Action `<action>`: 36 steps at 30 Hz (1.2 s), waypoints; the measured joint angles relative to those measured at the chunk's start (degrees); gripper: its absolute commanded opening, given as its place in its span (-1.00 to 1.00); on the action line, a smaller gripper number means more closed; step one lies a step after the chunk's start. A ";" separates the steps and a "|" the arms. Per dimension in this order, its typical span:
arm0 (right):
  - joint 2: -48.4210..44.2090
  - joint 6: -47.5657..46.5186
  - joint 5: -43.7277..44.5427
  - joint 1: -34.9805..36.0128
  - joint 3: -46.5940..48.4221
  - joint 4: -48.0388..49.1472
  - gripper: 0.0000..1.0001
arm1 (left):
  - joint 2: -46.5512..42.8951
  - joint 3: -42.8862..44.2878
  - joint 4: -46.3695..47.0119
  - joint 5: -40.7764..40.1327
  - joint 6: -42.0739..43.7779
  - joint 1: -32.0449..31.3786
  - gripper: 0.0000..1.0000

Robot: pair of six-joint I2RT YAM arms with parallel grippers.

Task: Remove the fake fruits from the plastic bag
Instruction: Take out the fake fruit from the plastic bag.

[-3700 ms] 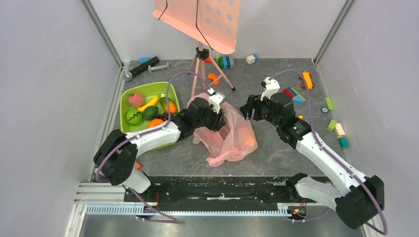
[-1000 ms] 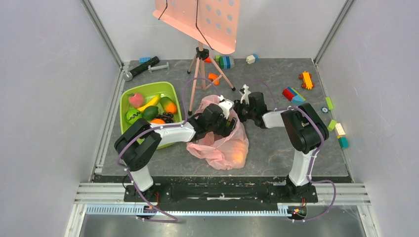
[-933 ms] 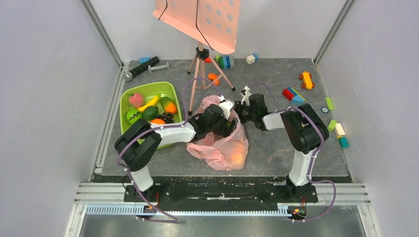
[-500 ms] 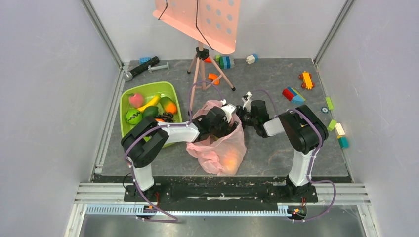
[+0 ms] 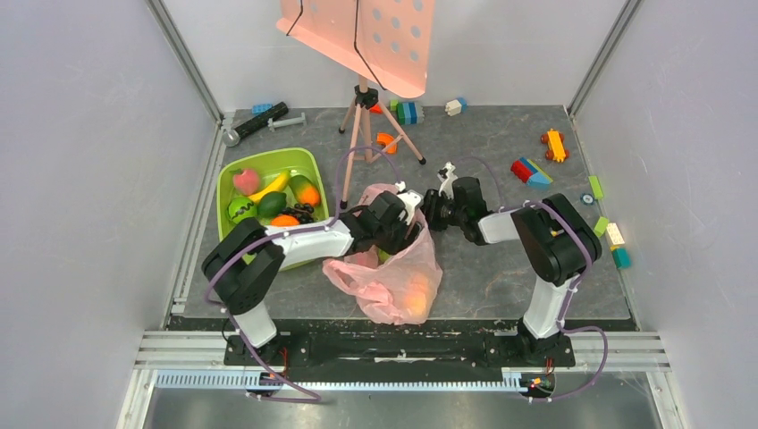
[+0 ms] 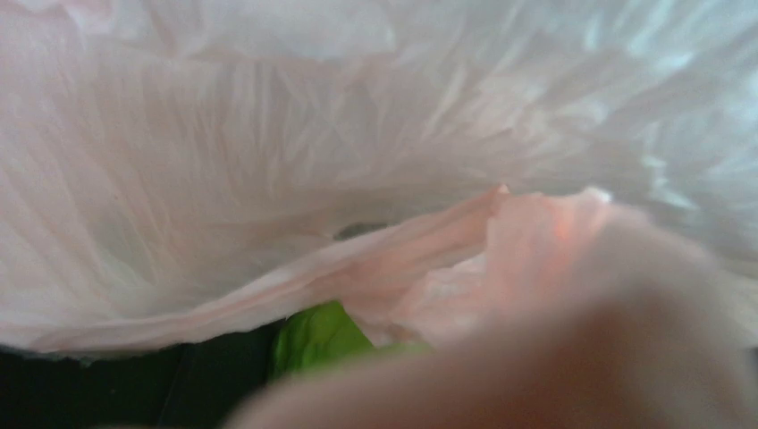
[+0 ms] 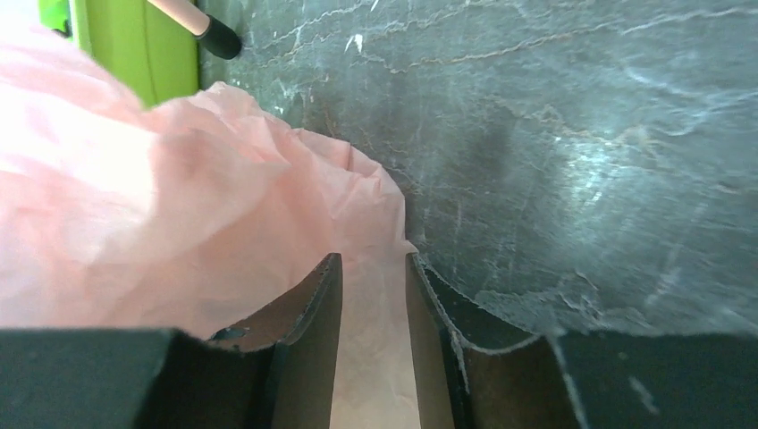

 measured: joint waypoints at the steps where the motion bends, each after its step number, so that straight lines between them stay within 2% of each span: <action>1: -0.68 -0.96 0.66 -0.04 0.07 -1.07 -0.30 | -1.16 0.28 -1.99 0.00 0.07 0.00 0.08; 11: -6.75 -7.63 7.45 -0.70 0.13 -7.93 -0.30 | -10.32 9.49 -18.47 0.55 5.53 0.00 0.13; 22: -9.03 -9.38 9.03 -1.11 0.13 -9.27 -0.28 | -16.65 13.62 -31.80 2.03 10.43 0.55 0.16; 28: -9.73 -10.27 9.70 -1.33 0.13 -9.81 -0.25 | -19.87 15.91 -37.35 8.17 13.35 3.13 0.18; 36: -11.82 -11.72 11.34 -1.53 0.13 -11.39 -0.22 | -22.12 20.22 -47.67 21.29 19.47 6.80 0.15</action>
